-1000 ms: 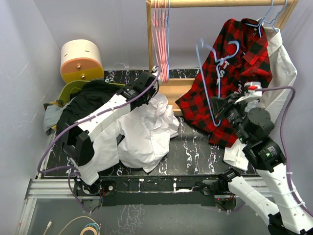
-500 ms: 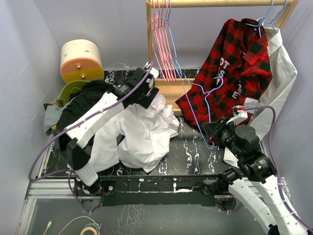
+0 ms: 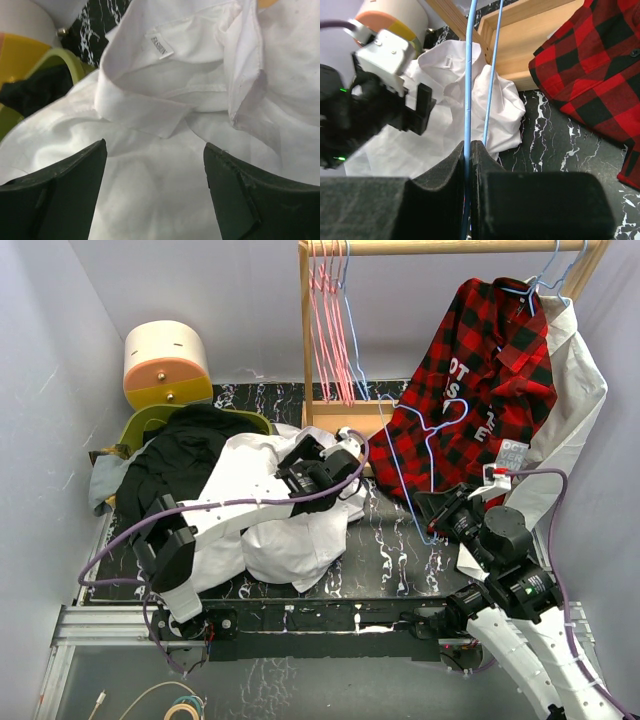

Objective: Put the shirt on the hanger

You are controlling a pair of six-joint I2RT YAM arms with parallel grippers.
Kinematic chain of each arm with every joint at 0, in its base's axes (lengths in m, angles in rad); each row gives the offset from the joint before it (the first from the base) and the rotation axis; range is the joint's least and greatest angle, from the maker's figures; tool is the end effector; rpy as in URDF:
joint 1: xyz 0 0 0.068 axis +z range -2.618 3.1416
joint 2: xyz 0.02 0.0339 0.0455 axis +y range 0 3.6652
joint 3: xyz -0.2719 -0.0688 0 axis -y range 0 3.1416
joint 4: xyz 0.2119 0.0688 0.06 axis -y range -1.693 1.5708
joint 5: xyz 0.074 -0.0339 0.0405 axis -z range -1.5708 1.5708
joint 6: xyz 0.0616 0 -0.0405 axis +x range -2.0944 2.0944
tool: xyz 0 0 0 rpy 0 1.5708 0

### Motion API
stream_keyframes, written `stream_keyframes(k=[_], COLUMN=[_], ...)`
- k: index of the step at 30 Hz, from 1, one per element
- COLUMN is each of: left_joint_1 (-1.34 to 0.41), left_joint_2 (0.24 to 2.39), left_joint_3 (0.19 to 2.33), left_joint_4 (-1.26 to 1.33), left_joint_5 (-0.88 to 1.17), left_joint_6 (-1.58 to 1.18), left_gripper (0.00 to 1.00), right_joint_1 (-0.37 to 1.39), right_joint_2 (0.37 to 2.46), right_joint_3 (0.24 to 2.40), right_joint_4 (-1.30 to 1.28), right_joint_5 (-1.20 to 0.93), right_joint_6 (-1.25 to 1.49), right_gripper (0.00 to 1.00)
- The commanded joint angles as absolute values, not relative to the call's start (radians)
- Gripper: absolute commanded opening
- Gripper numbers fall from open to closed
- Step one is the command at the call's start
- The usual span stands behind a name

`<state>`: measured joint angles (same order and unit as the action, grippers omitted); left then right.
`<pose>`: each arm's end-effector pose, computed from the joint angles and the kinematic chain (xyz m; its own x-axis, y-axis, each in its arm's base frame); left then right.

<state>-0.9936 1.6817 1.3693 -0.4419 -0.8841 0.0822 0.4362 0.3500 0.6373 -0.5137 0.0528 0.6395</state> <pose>0.2323 -0.2695 0.2983 -0.3540 0.6391 -0.6828 0.2537 0.7683 0.5876 0.0765 0.0321 0.2939 -0.3872 0.4770 -0.7890 -0.1797 0.8003 0.5721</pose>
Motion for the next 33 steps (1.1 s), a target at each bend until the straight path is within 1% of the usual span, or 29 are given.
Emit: stream_keyframes(k=[1,3,5,7,10,12,17,27,30,33], left_joint_1=[-0.986,-0.987,-0.986,-0.985,-0.985,-0.986,-0.985,-0.981,-0.969,-0.953], left_joint_2=[1.685,1.733,1.763,1.779,1.785,1.784,1.782,1.822,1.853,1.873], left_joint_3=[1.369,1.424,1.439,1.421,1.365,1.335,1.256,1.194,1.197,1.216], left_joint_4=[-0.341,-0.390,-0.382,-0.319,-0.206,-0.180,-0.035,0.102,0.112,0.073], left_joint_5=[-1.045,-1.082,-1.121,-1.170,-1.203,-1.214,-1.251,-1.269,-1.270,-1.262], left_joint_6=[-0.116,-0.181,-0.200,-0.172,-0.119,-0.121,-0.039,0.040,0.045,0.022], left_gripper=[0.75,0.73,0.69,0.63,0.59,0.57,0.56,0.54,0.54,0.49], right_joint_1=[0.434,0.433,0.433,0.433,0.433,0.433,0.434,0.433,0.433,0.434], right_joint_2=[0.326,0.322,0.320,0.322,0.318,0.312,0.307,0.290,0.286,0.278], right_joint_3=[0.650,0.652,0.651,0.650,0.648,0.644,0.630,0.567,0.556,0.545], right_joint_4=[-0.430,-0.434,-0.430,-0.428,-0.426,-0.424,-0.411,-0.322,-0.306,-0.294], right_joint_5=[0.073,0.076,0.074,0.070,0.070,0.072,0.076,0.048,0.039,0.027], right_joint_6=[0.668,0.673,0.673,0.670,0.666,0.669,0.662,0.657,0.654,0.652], right_gripper=[0.08,0.08,0.08,0.08,0.08,0.08,0.08,0.08,0.08,0.08])
